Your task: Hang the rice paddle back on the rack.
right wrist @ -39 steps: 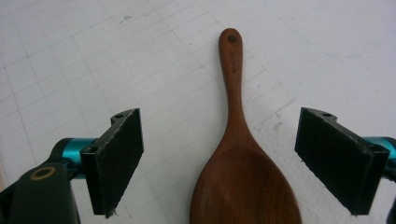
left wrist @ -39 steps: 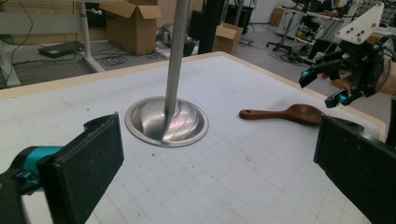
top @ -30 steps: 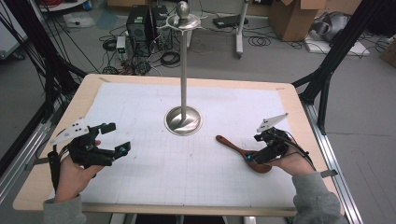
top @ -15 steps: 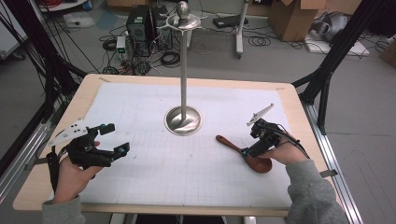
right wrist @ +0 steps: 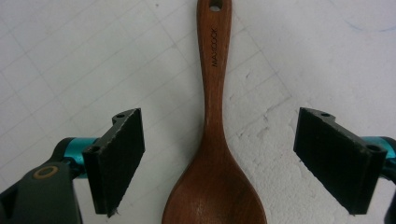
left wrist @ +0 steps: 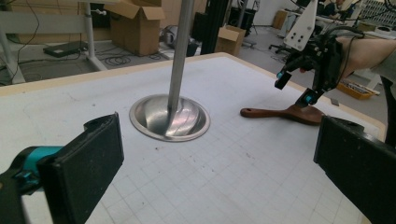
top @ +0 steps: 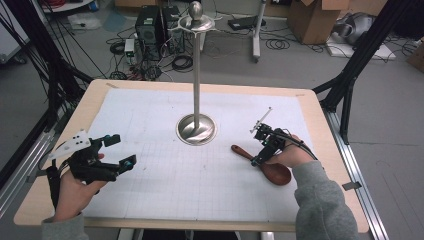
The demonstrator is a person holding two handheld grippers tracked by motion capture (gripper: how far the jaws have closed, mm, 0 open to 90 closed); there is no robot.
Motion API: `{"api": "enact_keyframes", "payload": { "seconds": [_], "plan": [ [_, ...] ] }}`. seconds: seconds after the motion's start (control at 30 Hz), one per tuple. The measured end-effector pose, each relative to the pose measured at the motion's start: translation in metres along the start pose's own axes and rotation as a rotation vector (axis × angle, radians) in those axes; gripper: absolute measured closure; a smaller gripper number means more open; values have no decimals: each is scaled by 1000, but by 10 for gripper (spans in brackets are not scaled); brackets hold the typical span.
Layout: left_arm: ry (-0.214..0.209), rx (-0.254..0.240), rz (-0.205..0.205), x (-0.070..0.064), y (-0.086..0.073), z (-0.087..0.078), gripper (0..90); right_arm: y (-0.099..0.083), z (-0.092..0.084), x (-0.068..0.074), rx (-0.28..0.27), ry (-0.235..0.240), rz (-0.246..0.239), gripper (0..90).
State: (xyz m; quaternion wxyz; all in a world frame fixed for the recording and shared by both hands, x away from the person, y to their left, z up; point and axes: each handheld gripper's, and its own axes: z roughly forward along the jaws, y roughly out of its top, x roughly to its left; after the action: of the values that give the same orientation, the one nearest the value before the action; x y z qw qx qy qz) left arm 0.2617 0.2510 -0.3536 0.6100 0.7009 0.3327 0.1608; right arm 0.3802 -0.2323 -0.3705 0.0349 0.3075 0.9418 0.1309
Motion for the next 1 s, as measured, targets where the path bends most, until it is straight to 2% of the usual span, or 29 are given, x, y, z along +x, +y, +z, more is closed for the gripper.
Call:
{"api": "enact_keyframes", "payload": {
  "seconds": [0.13,0.33,0.5,0.63,0.8,1.0],
  "plan": [
    [5,-13,-3,0,0,-3,20,8,10,1,59,-29,-15,203],
    [9,-20,-5,0,0,-7,20,16,22,1,126,-28,-19,282],
    [11,-15,-8,1,-2,-7,20,18,30,0,159,-6,-44,361],
    [13,-18,-10,1,-2,-8,20,18,34,-2,189,2,-26,407],
    [17,-20,-12,1,-2,-10,20,19,36,0,206,11,-38,508],
    [19,-17,-12,2,-3,-10,20,18,41,2,235,3,-67,599]
  ]
}}
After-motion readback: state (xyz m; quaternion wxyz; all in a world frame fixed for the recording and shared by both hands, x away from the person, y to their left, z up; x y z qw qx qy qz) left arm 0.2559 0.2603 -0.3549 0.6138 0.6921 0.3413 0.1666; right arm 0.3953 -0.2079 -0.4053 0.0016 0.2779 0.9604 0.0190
